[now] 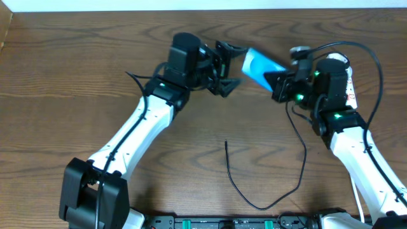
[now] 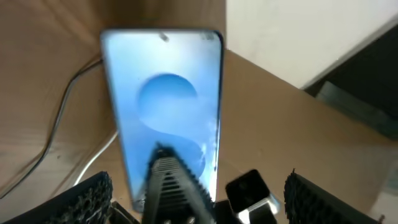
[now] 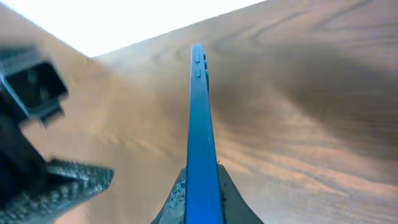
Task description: Plug charger to phone and switch on socket
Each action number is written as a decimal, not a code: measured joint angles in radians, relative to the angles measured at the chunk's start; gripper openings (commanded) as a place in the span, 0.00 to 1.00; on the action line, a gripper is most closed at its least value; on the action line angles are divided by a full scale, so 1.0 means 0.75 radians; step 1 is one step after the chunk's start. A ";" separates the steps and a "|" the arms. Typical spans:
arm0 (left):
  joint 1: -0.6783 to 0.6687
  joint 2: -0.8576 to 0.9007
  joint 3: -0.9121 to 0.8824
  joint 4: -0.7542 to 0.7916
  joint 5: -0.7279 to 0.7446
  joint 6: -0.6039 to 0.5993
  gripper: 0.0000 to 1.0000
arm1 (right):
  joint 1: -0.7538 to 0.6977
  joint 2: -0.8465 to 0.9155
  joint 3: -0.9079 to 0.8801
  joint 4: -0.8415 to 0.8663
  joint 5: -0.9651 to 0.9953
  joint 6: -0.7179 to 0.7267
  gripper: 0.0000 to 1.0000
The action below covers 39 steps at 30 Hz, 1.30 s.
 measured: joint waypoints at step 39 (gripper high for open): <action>0.125 0.000 0.000 0.030 0.017 0.029 0.87 | 0.157 0.000 0.001 0.322 -0.076 1.938 0.01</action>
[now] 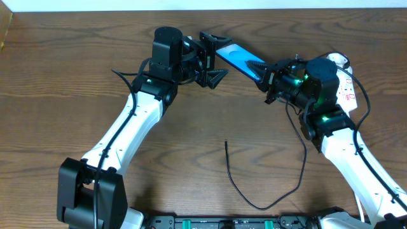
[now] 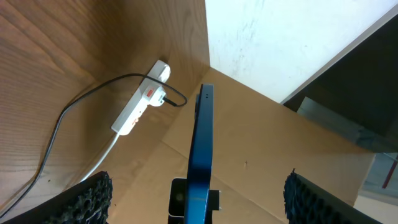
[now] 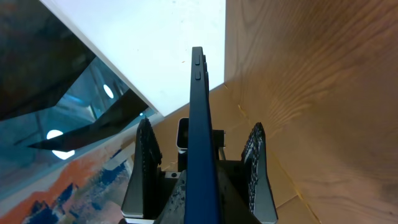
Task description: Plug charger to phone and switch on socket
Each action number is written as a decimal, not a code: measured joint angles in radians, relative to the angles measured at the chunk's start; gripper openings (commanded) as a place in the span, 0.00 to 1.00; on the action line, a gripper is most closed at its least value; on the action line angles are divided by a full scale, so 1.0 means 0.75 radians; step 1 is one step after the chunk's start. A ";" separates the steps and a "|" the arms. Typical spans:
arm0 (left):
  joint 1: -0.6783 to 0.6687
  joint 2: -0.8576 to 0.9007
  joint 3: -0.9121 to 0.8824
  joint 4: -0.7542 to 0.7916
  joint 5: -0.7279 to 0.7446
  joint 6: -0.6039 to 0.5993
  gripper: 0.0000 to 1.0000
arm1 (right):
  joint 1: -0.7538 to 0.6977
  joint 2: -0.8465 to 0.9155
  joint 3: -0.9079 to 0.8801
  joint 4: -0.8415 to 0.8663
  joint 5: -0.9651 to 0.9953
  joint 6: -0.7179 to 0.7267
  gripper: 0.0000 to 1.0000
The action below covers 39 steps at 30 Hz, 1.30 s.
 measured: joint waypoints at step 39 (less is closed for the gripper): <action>-0.045 0.000 0.000 -0.006 -0.051 0.039 0.49 | 0.114 0.000 0.000 0.001 -0.001 0.095 0.01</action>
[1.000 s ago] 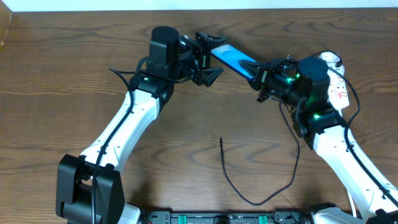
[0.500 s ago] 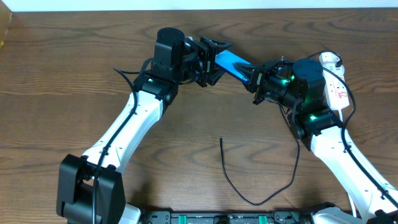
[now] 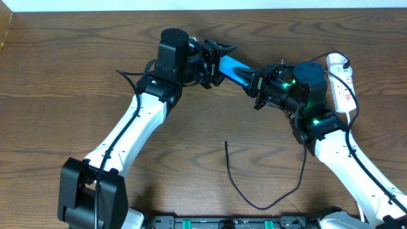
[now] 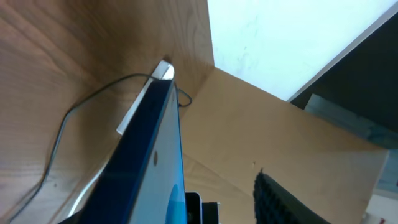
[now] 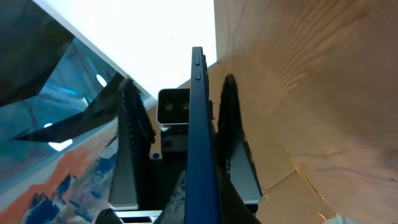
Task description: Plug charger to phone and switch on socket
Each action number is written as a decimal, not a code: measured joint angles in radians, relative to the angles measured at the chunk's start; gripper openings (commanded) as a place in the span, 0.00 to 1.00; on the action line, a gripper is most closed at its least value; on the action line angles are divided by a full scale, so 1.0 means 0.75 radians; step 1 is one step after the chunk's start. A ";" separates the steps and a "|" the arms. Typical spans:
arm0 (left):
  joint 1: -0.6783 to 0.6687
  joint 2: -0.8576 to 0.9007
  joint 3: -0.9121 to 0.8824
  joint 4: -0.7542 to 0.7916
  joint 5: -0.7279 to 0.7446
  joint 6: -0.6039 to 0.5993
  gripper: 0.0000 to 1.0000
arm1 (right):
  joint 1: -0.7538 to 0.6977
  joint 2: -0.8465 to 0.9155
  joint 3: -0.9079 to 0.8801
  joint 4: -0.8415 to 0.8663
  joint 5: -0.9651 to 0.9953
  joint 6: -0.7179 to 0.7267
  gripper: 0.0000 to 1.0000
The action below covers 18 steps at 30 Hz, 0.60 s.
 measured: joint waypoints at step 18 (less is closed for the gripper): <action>0.000 0.000 0.000 -0.034 -0.048 0.075 0.29 | 0.018 0.000 0.000 -0.001 0.016 0.005 0.01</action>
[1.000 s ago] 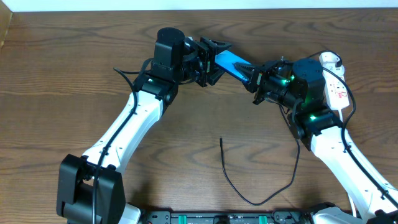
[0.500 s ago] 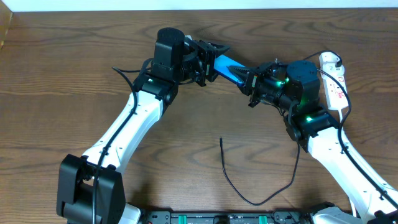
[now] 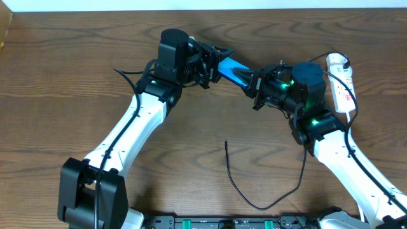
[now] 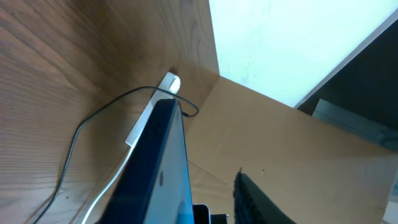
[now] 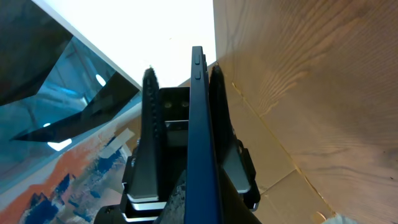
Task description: Plug charger to phone and switch on socket
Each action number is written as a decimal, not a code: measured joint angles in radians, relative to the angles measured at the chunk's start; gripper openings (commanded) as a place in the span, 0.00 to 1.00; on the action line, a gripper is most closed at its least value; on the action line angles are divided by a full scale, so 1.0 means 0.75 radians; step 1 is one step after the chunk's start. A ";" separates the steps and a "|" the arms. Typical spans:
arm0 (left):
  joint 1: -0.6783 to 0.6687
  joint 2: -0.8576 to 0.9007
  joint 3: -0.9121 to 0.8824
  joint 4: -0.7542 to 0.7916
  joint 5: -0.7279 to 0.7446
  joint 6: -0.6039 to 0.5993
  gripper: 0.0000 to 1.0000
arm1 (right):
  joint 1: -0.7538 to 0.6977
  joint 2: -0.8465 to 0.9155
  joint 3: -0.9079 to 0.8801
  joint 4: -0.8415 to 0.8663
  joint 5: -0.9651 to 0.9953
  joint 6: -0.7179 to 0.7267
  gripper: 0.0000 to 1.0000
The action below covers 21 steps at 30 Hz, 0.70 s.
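The blue phone (image 3: 232,67) is held in the air between both arms. My right gripper (image 3: 253,84) is shut on its lower end, and the right wrist view shows the phone edge-on (image 5: 199,124). My left gripper (image 3: 215,63) straddles the phone's upper end, open. One of its fingers (image 5: 216,118) lies against the phone; the other (image 5: 149,130) stands a small gap away. The left wrist view shows the phone (image 4: 158,162) close up and one finger (image 4: 258,202) apart from it. The black charger cable (image 3: 232,181) lies loose on the table. The white socket strip (image 3: 340,83) sits at the right.
The wooden table (image 3: 76,76) carries the cable's loose end (image 3: 226,144) near its middle. The cable curves back to the right under my right arm (image 3: 343,152). The strip (image 4: 152,112) and a dark lead (image 4: 81,134) also show in the left wrist view.
My left gripper's fingers have drawn closer together around the phone's upper end, and one now lies against it. Both arms and the phone stay about where they were.
First my right gripper held the phone facing the open left gripper, some way from it. Then the phone stood edge-on between the left gripper's wide-open fingers. The fingers were then narrower, and now they nearly close on the phone.
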 measured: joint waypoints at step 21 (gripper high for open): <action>0.052 0.001 -0.003 -0.009 -0.002 0.021 0.07 | 0.008 -0.001 0.003 0.055 0.003 -0.101 0.99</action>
